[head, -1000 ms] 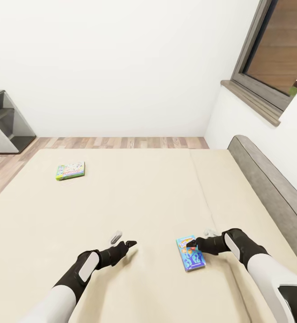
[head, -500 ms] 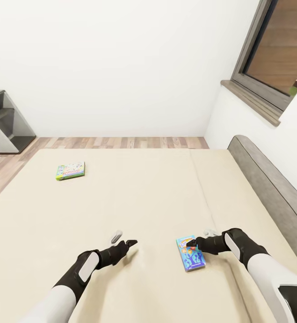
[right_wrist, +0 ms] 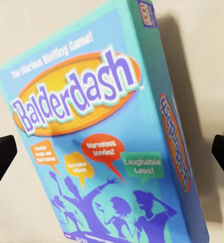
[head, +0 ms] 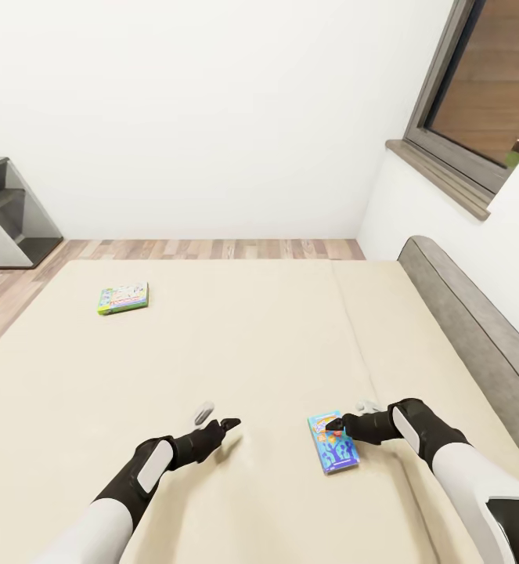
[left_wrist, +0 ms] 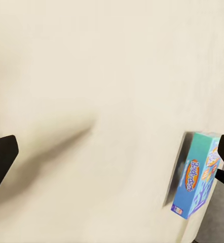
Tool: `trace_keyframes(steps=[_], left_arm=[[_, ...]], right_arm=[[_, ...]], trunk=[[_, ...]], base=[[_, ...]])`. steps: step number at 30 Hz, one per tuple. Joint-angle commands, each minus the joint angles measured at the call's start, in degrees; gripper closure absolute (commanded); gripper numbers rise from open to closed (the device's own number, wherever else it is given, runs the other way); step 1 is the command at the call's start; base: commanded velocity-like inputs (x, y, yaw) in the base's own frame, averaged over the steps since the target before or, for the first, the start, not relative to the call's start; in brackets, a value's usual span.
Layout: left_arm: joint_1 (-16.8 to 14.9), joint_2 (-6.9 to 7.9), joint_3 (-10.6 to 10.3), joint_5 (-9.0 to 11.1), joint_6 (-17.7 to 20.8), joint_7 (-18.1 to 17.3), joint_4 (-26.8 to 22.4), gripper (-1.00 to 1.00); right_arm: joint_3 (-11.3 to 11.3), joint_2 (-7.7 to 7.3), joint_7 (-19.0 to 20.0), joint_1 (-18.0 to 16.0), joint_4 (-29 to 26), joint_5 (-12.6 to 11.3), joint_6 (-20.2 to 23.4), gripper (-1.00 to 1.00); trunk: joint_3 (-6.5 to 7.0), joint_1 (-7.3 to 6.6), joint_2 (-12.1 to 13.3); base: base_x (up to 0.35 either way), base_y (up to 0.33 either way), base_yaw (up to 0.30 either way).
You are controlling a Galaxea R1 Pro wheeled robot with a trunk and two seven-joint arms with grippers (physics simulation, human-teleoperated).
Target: Put all the toys in the child's room - the three board games (two on the bed and one on the table), the two jigsaw puzzles on the table, and the tennis ball on the table - inside the toy box on the table in the child's room.
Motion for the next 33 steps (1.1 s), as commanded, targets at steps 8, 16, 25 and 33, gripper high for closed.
trace_keyframes(steps=[8,16,25,33], left_arm=[[0.0,-0.05,0.4,0.0,0.5,-0.4,0.0,-1.00],[0.0,0.00,0.4,0.0,0.5,-2.6,0.0,-1.00],[0.3,0.14,0.4,0.0,0.5,-6.2,0.0,-1.00],[0.4,0.23,0.4,0.0,0.5,-7.4,0.0,-1.00]], right_arm=[[0.2,-0.04,0.6,0.0,-0.1,0.0,0.2,-1.00],[0.2,-0.04,3.1,0.0,0.0,0.4,0.3,-1.00],[0.2,-0.04,4.4,0.0,0.0,0.6,0.3,-1.00],[0.2,-0.04,4.7,0.0,0.0,0.7,0.3,-1.00]], trunk=[[-0.04,0.00,0.0],[-0.04,0.00,0.0],[-0.04,0.00,0.0],[-0.04,0.00,0.0]], base=[[0.000,0.000,0.000],[0.000,0.000,0.000],[0.000,0.000,0.000],[0.000,0.000,0.000]])
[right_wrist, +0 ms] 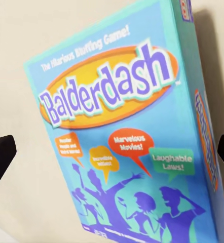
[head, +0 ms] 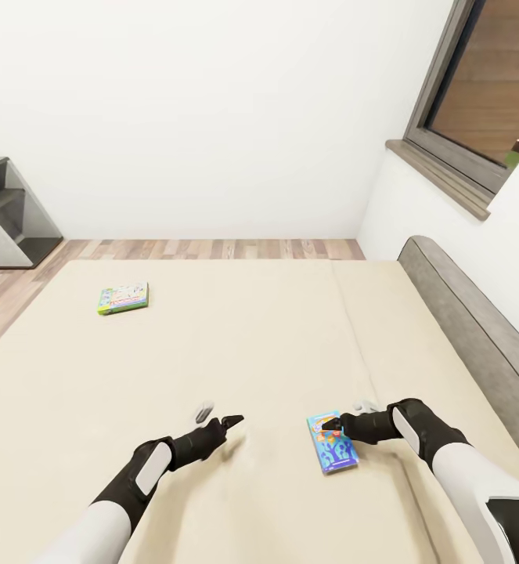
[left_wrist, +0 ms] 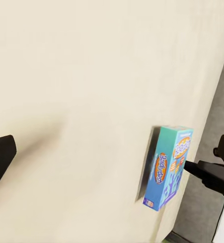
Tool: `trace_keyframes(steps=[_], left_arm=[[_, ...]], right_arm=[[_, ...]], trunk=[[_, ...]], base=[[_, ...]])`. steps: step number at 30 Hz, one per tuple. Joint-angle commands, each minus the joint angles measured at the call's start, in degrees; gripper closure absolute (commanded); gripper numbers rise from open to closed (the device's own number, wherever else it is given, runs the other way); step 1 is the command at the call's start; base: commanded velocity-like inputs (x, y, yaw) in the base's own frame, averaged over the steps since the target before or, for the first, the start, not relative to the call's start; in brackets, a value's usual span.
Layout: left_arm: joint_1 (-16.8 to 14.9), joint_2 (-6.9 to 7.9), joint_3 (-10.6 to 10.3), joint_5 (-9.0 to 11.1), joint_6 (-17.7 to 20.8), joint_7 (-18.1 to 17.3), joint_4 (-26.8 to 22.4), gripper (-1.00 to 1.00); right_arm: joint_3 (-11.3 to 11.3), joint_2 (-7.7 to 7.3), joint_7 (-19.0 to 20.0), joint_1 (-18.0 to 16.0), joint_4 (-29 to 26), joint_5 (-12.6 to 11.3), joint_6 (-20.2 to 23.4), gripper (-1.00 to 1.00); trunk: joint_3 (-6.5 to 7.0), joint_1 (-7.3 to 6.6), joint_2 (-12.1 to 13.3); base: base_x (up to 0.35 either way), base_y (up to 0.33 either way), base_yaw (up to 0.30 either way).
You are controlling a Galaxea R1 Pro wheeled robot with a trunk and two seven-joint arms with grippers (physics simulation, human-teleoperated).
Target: Put all the toys in the child's room - the three board games (two on the bed and one on the table), the two jigsaw puzzles on the table, and the tennis ball on the table - inside the toy box on the table in the child's room.
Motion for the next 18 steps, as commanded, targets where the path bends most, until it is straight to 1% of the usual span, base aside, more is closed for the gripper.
trace_keyframes(steps=[1,13,18], left_arm=[[0.0,-0.06,0.4,0.1,0.4,-0.1,0.0,-1.00],[0.0,-0.02,0.4,0.2,0.5,-0.6,0.0,-1.00],[0.0,-0.01,0.4,0.2,0.6,-0.6,0.0,-1.00]], right_arm=[[0.1,-0.03,-0.2,0.0,-0.1,-0.6,0.5,-1.00],[0.1,-0.03,0.0,0.0,-0.1,-0.6,0.5,-1.00],[0.1,-0.03,0.0,0.0,-0.1,-0.6,0.5,-1.00]], trunk=[[-0.04,0.00,0.0],[-0.04,0.00,0.0],[-0.04,0.00,0.0]], base=[[0.000,0.000,0.000],[0.000,0.003,0.000],[0.000,0.084,0.000]])
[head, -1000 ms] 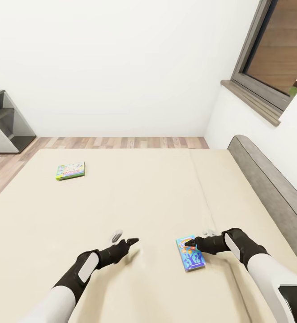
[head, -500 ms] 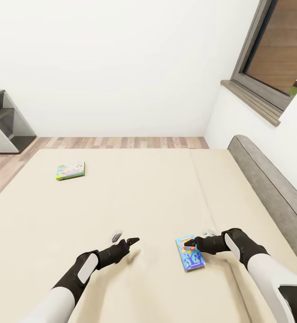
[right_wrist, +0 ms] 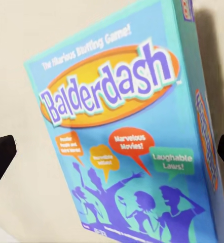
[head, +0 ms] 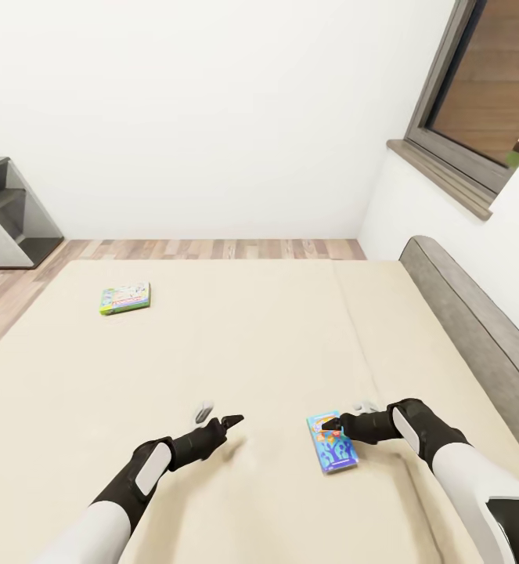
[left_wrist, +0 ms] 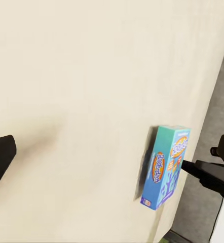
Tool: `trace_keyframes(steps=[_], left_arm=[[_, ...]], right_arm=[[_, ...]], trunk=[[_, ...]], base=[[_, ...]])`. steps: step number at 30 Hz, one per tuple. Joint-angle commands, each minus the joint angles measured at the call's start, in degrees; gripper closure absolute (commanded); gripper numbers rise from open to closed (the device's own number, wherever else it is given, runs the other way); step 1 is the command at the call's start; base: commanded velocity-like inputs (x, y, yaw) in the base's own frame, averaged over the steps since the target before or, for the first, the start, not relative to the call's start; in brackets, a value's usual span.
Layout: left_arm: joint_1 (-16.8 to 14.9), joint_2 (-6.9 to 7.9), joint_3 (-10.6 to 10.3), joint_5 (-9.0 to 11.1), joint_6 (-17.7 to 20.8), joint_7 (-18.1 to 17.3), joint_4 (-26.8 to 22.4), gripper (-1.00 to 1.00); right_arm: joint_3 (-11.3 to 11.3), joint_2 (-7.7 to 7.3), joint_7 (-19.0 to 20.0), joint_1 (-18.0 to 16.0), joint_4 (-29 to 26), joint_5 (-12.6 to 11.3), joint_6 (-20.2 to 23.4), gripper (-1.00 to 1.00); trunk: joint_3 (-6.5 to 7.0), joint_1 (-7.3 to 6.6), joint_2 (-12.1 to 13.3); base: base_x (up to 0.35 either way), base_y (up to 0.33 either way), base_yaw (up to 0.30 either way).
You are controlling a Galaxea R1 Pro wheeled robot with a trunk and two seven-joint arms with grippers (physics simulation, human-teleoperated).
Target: Put all the toys in the child's room - the three board games (two on the bed and one on the table), the two jigsaw puzzles on the table, and the tennis ball on the table - inside the toy box on the table in the child's room.
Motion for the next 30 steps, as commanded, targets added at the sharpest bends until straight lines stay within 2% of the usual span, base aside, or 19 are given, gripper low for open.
trace_keyframes(steps=[1,18,30], left_arm=[[0.0,-0.06,0.4,0.1,0.4,-0.1,0.0,-1.00],[0.0,-0.06,0.4,0.1,0.4,-0.1,0.0,-1.00],[0.0,-0.06,0.4,0.1,0.4,-0.1,0.0,-1.00]], right_arm=[[0.1,-0.03,-0.2,0.0,-0.1,-0.6,0.5,-1.00],[0.1,-0.03,-0.2,0.0,-0.1,-0.6,0.6,-1.00],[0.1,-0.07,-0.1,0.0,-0.1,-0.6,0.7,-1.00]], trunk=[[-0.04,0.00,0.0],[-0.04,0.00,0.0],[-0.04,0.00,0.0]], base=[[0.000,0.134,0.000],[0.000,0.191,0.000],[0.000,0.052,0.000]])
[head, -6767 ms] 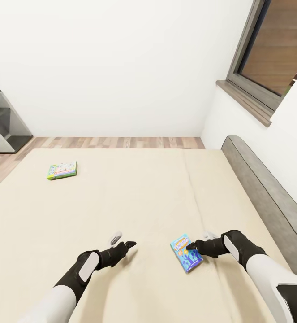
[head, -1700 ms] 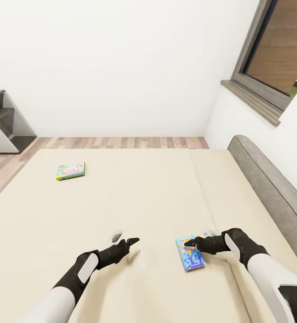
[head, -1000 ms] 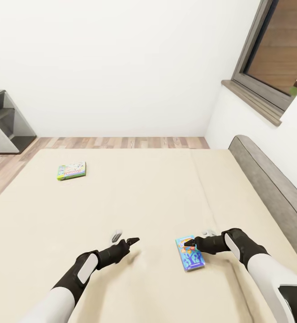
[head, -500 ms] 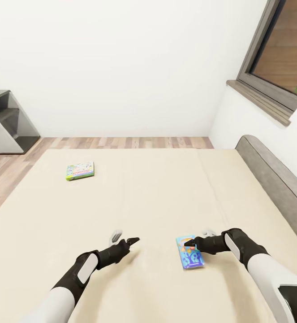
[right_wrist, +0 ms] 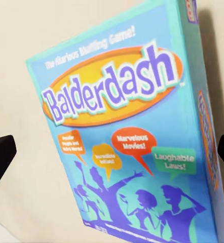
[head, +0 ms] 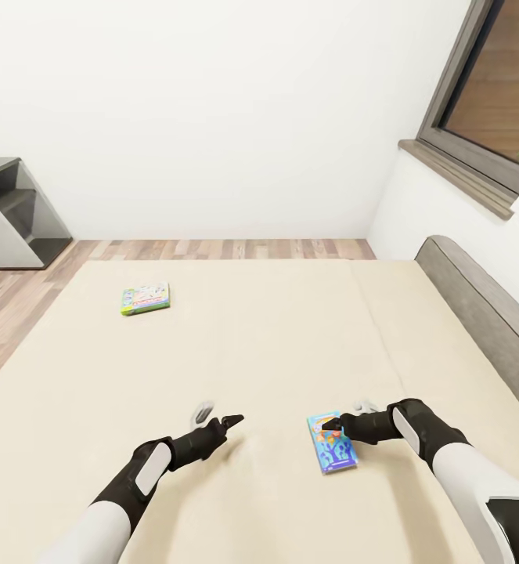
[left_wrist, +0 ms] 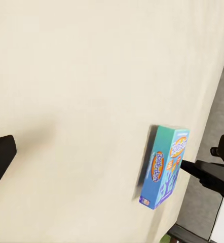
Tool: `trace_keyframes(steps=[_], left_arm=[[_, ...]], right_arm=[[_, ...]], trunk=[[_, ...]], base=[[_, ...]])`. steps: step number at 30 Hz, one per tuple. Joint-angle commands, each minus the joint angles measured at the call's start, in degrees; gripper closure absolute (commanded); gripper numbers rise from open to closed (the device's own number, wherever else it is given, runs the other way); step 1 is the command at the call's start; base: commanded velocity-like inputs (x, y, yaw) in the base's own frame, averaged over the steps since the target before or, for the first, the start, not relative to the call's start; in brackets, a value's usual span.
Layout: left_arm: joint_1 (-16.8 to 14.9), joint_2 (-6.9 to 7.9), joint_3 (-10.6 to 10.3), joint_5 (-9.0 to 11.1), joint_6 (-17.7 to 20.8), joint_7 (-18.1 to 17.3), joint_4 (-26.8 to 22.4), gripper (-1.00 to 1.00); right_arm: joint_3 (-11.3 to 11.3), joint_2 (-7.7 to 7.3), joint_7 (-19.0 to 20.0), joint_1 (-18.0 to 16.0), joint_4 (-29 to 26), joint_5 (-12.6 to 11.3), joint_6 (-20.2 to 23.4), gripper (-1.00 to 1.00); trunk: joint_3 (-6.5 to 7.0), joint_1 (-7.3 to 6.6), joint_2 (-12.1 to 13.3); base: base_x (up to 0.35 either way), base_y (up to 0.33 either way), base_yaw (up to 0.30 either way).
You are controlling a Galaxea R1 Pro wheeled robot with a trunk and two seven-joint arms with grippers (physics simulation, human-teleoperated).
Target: Put all the toys in the child's room - the three board games (two on the bed and one on the table), the two jigsaw puzzles on the table, and the tennis ball on the table - inside the toy box on the table in the child's room.
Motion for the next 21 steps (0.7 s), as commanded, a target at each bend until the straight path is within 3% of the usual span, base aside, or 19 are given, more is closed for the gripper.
trace_keyframes(steps=[1,21], left_arm=[[0.0,-0.06,0.4,0.1,0.4,-0.1,0.0,-1.00],[0.0,-0.06,0.4,0.1,0.4,-0.1,0.0,-1.00]], right_arm=[[0.1,-0.03,-0.2,0.0,-0.1,-0.6,0.5,-1.00],[0.1,-0.33,-0.2,0.0,-0.1,-0.8,0.5,-1.00]], trunk=[[-0.04,0.00,0.0],[-0.04,0.00,0.0]], base=[[0.000,0.018,0.000],[0.000,0.006,0.000]])
